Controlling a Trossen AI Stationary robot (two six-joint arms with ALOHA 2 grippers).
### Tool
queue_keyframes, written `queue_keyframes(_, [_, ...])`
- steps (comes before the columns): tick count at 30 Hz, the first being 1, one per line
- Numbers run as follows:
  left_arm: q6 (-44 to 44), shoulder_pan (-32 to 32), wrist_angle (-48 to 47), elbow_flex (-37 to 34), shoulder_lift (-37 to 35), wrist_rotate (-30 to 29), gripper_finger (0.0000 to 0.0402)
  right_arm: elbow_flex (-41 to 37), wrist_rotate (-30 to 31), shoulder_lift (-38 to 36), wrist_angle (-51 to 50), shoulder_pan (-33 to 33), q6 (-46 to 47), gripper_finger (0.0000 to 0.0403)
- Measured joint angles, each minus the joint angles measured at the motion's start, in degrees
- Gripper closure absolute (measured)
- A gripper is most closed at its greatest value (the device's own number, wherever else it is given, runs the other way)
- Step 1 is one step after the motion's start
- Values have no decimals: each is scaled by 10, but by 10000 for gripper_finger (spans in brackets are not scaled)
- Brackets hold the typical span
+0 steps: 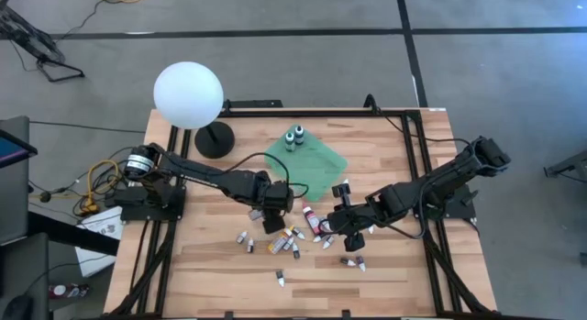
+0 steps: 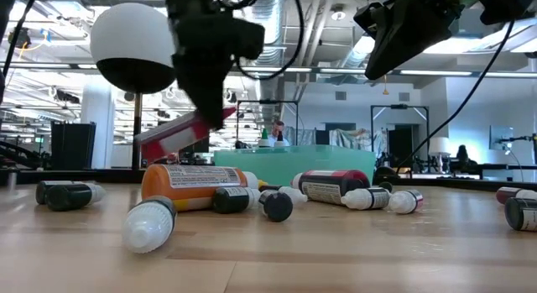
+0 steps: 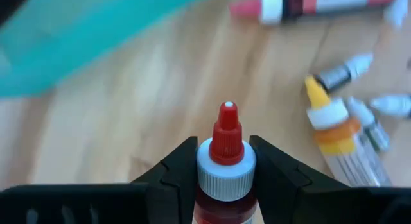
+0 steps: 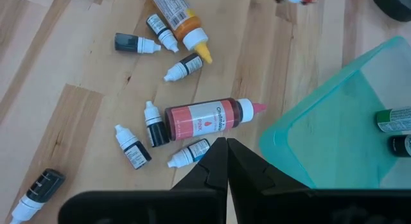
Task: Pick & Place food coloring
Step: Put the large red food coloring bottle into the green bin
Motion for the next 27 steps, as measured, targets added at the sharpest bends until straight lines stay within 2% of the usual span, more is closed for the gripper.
queue_keyframes(6, [2, 0, 0, 34, 0, -91, 275, 0, 0, 0, -1, 0, 0, 403])
queue_keyframes(11, [5, 0, 2, 53, -6, -170, 286, 0, 0, 0, -10, 0, 5, 403])
queue_keyframes(21, [6, -1, 52, 55, -27, -325, 274, 0, 0, 0, -18, 0, 12, 403])
queue_keyframes(27, [26, -1, 113, 55, -27, -364, 288, 0, 0, 0, -21, 3, 25, 403])
